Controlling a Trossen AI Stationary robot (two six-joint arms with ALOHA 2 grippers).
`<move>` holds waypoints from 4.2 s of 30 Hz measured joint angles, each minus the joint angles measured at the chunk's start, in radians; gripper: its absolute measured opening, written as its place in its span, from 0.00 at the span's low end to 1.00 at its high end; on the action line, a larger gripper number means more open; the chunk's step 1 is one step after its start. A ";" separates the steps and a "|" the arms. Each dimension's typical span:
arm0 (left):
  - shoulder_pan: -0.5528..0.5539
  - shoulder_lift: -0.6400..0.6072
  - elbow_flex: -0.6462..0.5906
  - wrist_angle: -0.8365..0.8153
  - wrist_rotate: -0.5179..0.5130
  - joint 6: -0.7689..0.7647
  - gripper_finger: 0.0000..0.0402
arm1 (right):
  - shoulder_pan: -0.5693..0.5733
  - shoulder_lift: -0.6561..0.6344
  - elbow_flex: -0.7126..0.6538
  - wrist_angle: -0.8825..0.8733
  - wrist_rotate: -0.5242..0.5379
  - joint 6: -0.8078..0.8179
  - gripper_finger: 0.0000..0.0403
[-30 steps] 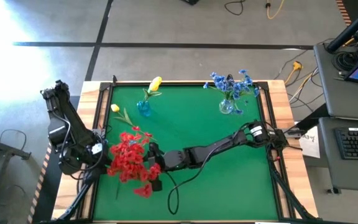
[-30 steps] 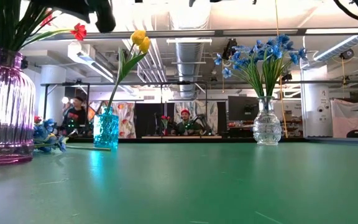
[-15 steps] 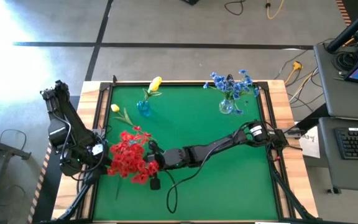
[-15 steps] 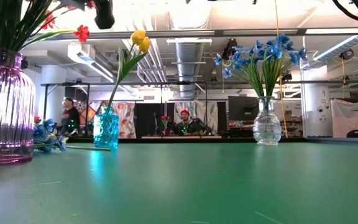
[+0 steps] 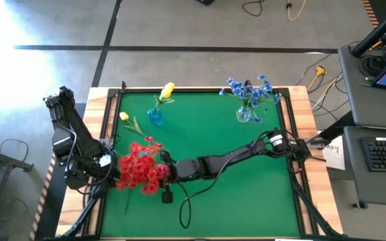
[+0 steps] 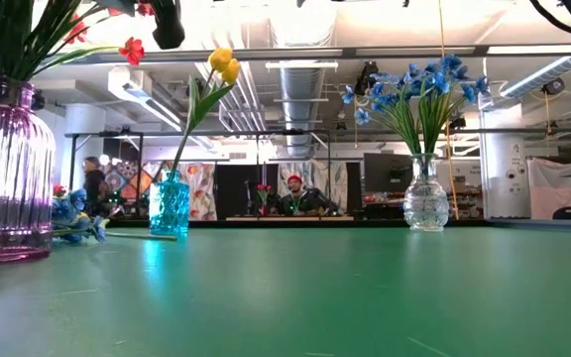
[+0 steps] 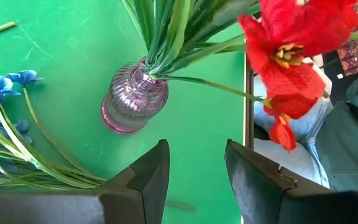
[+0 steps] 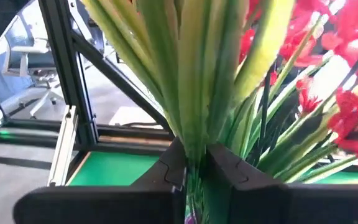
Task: Sort flowers into vase by color
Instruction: Put the red flowers into the purple vase, then put the blue flowers into the transparent vase
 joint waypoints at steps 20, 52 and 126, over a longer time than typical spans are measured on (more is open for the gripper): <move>0.000 0.000 0.000 -0.002 -0.001 0.000 0.36 | 0.001 0.002 -0.002 -0.013 0.000 -0.028 0.26; 0.002 -0.109 0.000 -0.002 -0.047 -0.105 0.36 | 0.007 -0.079 -0.002 -0.293 -0.001 0.050 0.64; 0.007 0.573 -0.004 -0.285 0.089 -0.997 0.57 | 0.029 -0.105 -0.002 -0.637 -0.010 0.119 0.65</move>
